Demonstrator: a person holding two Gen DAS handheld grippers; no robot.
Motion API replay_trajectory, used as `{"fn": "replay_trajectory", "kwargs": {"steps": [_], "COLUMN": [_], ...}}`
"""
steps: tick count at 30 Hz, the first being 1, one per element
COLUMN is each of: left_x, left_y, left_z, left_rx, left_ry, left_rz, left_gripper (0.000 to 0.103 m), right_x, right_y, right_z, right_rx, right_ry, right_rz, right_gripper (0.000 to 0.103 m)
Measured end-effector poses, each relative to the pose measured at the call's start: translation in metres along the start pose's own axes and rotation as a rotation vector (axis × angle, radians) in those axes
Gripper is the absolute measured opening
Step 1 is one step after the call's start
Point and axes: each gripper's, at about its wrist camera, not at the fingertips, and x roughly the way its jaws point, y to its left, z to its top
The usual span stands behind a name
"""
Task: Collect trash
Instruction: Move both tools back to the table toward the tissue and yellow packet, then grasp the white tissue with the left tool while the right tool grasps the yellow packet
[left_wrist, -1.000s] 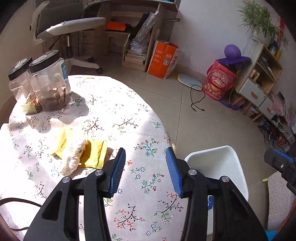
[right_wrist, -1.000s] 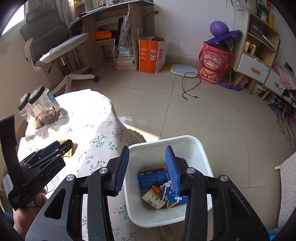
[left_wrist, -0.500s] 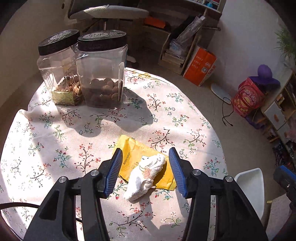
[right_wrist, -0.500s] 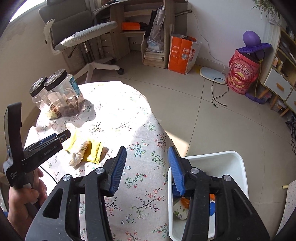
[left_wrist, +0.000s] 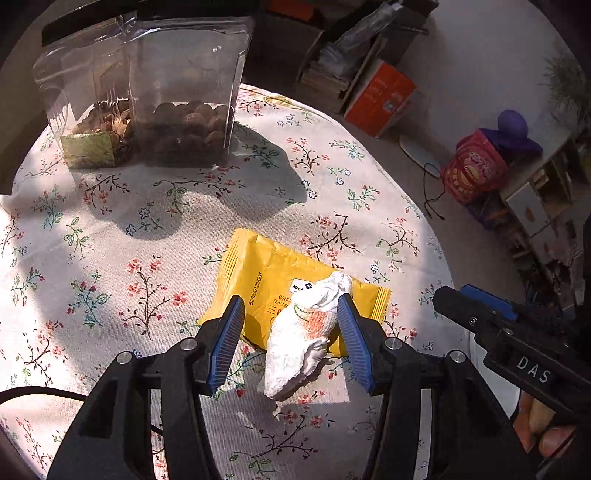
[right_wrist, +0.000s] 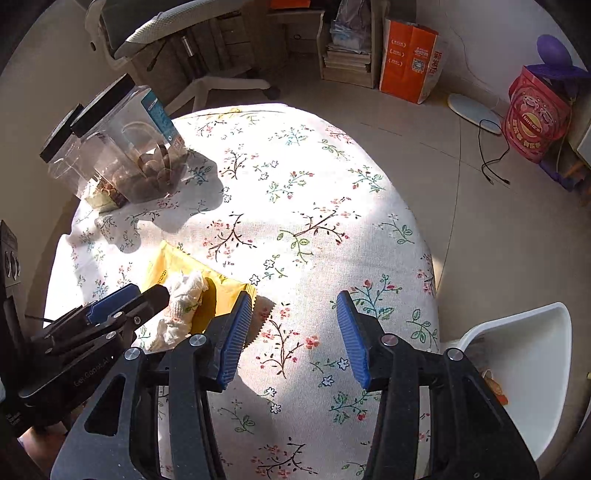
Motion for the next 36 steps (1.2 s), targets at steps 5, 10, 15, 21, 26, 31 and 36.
{"fn": "replay_trajectory", "kwargs": {"steps": [5, 10, 15, 21, 26, 31, 36], "left_x": [0.019, 0.02, 0.008, -0.001, -0.009, -0.017, -0.029], "left_y": [-0.021, -0.023, -0.006, 0.007, 0.008, 0.005, -0.012], "left_z": [-0.009, -0.01, 0.0, 0.002, 0.003, 0.007, 0.007], "left_rx": [0.142, 0.191, 0.135, 0.105, 0.1, 0.087, 0.111], "left_ry": [0.029, -0.009, -0.048, -0.062, -0.079, -0.096, -0.123], "left_rz": [0.086, 0.134, 0.135, 0.147, 0.142, 0.127, 0.109], "left_gripper": [0.05, 0.039, 0.039, 0.039, 0.039, 0.039, 0.039], "right_x": [0.027, 0.044, 0.049, 0.055, 0.053, 0.021, -0.015], "right_y": [0.003, 0.003, 0.005, 0.023, 0.035, 0.029, 0.017], "right_z": [0.002, 0.0, 0.0, 0.0, 0.0, 0.009, 0.014], "right_rx": [0.039, 0.061, 0.09, 0.085, 0.051, 0.062, 0.063], "right_ry": [0.042, 0.072, 0.06, 0.055, 0.044, -0.029, -0.101], "right_rz": [0.019, 0.049, 0.112, 0.182, 0.186, 0.175, 0.128], "right_gripper": [0.046, 0.045, 0.044, 0.037, 0.0, 0.0, 0.0]}}
